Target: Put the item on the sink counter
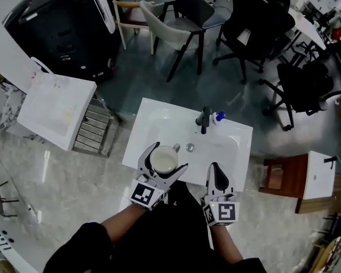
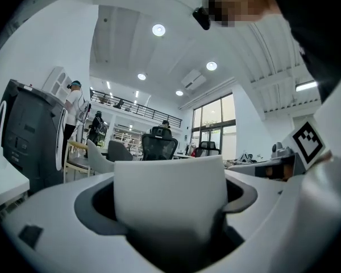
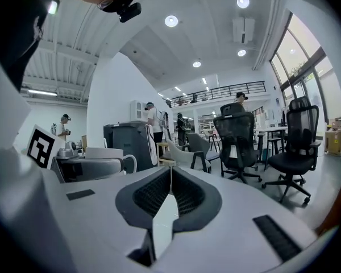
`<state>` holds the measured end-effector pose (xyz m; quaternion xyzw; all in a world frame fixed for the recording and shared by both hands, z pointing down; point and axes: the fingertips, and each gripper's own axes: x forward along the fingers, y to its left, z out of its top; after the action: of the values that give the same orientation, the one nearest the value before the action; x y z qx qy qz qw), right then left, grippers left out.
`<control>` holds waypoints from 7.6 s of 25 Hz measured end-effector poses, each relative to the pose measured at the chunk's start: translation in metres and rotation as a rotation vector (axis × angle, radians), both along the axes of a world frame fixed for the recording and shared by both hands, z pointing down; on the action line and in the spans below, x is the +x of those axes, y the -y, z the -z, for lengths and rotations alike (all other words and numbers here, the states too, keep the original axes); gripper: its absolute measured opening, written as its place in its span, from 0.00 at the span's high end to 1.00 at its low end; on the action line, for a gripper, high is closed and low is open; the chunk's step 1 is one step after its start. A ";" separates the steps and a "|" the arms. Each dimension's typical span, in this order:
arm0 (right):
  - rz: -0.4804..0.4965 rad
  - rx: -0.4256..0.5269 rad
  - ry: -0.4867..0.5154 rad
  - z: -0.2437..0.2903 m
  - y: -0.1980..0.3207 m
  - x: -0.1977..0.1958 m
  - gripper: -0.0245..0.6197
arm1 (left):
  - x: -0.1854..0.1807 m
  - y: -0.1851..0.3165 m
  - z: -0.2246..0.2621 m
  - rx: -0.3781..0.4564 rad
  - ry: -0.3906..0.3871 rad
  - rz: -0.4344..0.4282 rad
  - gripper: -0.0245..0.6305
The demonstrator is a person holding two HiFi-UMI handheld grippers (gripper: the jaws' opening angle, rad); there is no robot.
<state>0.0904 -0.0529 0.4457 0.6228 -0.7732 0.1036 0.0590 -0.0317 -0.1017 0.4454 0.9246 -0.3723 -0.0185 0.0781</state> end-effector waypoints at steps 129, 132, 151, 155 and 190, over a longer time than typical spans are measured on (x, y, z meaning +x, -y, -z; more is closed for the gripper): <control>-0.023 -0.034 0.011 -0.029 0.042 0.003 0.91 | 0.005 0.044 -0.116 -0.254 0.095 -0.014 0.31; -0.036 -0.022 -0.004 -0.020 0.024 -0.011 0.91 | -0.010 0.025 -0.102 -0.254 0.070 -0.027 0.59; -0.073 -0.058 -0.053 -0.016 -0.084 -0.040 0.91 | -0.047 -0.092 -0.022 -0.120 0.020 0.003 0.94; -0.009 -0.040 0.020 -0.014 -0.097 -0.054 0.91 | -0.057 -0.105 -0.016 -0.107 0.080 0.067 0.94; 0.047 0.039 -0.045 -0.004 -0.299 0.158 0.91 | 0.110 -0.317 0.013 0.016 0.096 0.239 0.94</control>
<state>0.2488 0.2461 0.4501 0.6077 -0.7880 0.0730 0.0665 0.0785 0.2151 0.4320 0.8740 -0.4832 0.0136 0.0503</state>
